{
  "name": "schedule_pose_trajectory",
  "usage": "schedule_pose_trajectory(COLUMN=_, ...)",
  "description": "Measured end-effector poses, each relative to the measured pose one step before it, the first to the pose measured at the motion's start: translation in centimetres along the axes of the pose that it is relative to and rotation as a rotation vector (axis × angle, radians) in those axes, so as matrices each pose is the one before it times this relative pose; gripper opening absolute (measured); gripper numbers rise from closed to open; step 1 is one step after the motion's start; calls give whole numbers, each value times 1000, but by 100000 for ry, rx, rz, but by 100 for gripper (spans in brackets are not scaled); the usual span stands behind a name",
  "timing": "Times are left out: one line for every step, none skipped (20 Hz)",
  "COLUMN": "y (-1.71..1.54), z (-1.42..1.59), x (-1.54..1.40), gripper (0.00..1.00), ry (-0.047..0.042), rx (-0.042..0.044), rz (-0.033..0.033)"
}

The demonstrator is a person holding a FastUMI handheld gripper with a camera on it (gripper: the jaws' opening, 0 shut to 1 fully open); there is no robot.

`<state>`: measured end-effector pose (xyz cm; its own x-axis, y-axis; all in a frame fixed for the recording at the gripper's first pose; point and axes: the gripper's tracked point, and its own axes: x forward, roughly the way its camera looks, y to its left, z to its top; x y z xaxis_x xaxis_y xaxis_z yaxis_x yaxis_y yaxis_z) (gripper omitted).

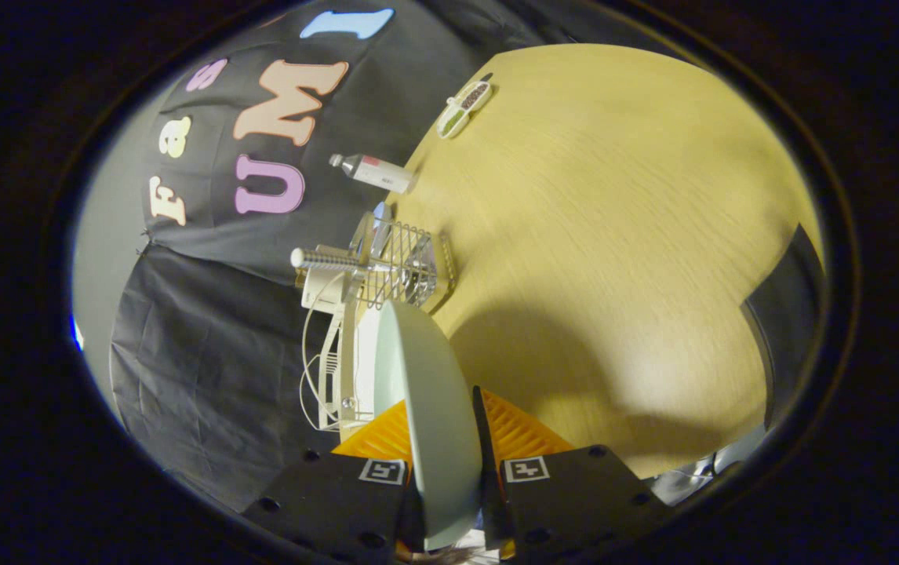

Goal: Take the plate from the dish rack, then take the spoon from the basket and place it into the plate.

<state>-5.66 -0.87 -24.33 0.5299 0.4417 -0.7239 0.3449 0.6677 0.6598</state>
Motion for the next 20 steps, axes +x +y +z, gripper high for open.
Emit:
schedule_pose_trajectory(y=-478, z=463, x=342, gripper=31, ry=-531, rx=747, rz=-1572)
schedule_pose_trajectory(y=-751, z=554, x=340, gripper=31, ry=-294, rx=505, rz=-1578)
schedule_pose_trajectory(y=-253, z=305, x=474, gripper=32, ry=-195, rx=270, rz=-838)
schedule_pose_trajectory(y=-283, z=325, x=413, gripper=32, ry=-260, rx=190, rz=-1069)
schedule_pose_trajectory(y=-148, z=241, x=289, gripper=32, ry=-31, rx=544, rz=-283)
schedule_pose_trajectory(y=175, z=-1, x=-16, gripper=32, ry=539, rx=948, rz=1357)
schedule_pose_trajectory(y=-45, z=140, x=66, gripper=32, ry=-101, rx=789, rz=162)
schedule_pose_trajectory(y=17, z=378, x=176, gripper=32, ry=-628, rx=1102, rz=563)
schedule_pose_trajectory(y=-196, z=395, x=284, gripper=32, ry=-294, rx=979, rz=257)
schedule_pose_trajectory(y=62, z=275, x=62, gripper=32, ry=118, rx=796, rz=227)
schedule_pose_trajectory(y=-9, z=141, x=23, gripper=31, ry=448, rx=580, rz=-180)
schedule_pose_trajectory(y=95, z=0, x=100, gripper=31, ry=-54, rx=248, rz=-551)
schedule_pose_trajectory(y=-40, z=68, x=-45, gripper=31, ry=235, rx=-538, rz=-684)
schedule_pose_trajectory(y=4, z=-45, x=-56, gripper=31, ry=103, rx=-572, rz=-913)
schedule_pose_trajectory(y=2, z=45, x=52, gripper=31, ry=229, rx=-295, rz=-1218)
schedule_pose_trajectory(y=78, z=-32, x=40, gripper=31, ry=373, rx=-527, rz=-1389)
schedule_pose_trajectory(y=-5, z=63, x=65, gripper=31, ry=606, rx=-518, rz=-1482)
schedule_pose_trajectory(y=27, z=-86, x=-81, gripper=31, ry=672, rx=-254, rz=-919)
schedule_pose_trajectory(y=88, z=-37, x=67, gripper=31, ry=504, rx=-101, rz=-758)
schedule_pose_trajectory(y=52, z=-180, x=-28, gripper=31, ry=729, rx=98, rz=-456)
